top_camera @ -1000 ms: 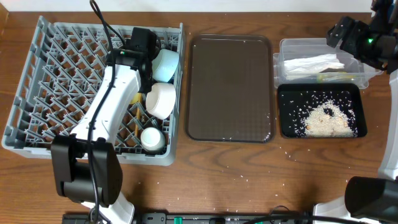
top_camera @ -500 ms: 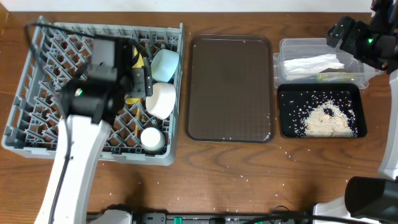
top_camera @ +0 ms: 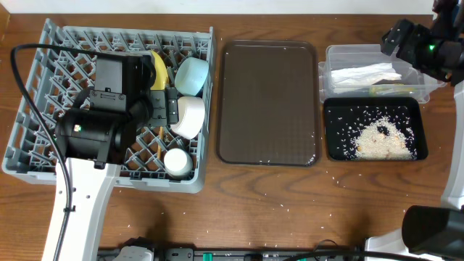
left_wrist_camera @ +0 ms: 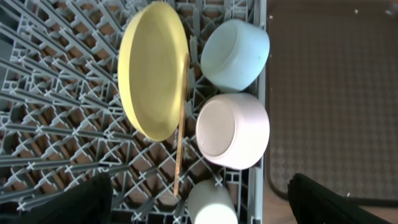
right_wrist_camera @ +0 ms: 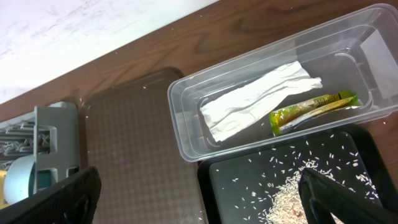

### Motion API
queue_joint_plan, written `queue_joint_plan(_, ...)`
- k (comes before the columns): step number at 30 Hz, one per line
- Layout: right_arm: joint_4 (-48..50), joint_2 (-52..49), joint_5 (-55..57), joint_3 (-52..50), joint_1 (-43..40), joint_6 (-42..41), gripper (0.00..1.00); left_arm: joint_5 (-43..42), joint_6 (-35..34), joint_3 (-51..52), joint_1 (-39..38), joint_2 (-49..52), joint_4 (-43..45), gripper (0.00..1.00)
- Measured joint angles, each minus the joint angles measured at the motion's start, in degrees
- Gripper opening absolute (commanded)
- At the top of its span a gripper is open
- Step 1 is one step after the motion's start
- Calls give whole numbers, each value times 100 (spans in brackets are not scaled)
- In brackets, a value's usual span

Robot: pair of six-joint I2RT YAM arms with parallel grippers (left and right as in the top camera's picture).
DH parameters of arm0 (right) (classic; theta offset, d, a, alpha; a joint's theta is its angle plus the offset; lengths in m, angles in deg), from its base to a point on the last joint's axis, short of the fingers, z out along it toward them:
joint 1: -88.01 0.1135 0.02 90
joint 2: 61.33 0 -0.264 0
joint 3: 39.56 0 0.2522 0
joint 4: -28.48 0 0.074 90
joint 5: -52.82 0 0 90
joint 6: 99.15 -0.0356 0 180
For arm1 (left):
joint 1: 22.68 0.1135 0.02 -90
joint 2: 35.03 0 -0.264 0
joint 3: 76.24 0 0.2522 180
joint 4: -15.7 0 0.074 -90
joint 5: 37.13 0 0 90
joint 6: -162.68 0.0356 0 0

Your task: Sort waste into correct bins and load items into the dishwasher

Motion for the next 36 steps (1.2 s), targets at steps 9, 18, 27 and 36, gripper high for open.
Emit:
queue_joint_plan(9, 2, 0, 2, -2, 0, 0, 99, -22, 2, 1078, 352, -911, 1770, 92)
queue_joint_plan(18, 0, 0, 0, -9, 0, 0, 99, -179, 2, 4039, 1145, -3285, 4347, 92)
queue_joint_plan(27, 0, 0, 0, -9, 0, 0, 99, -216, 4, 6776, 1394, -5705, 5567, 92)
queue_joint_plan(36, 0, 0, 0, -9, 0, 0, 99, -216, 4, 8089, 1429, -6688, 6094, 92)
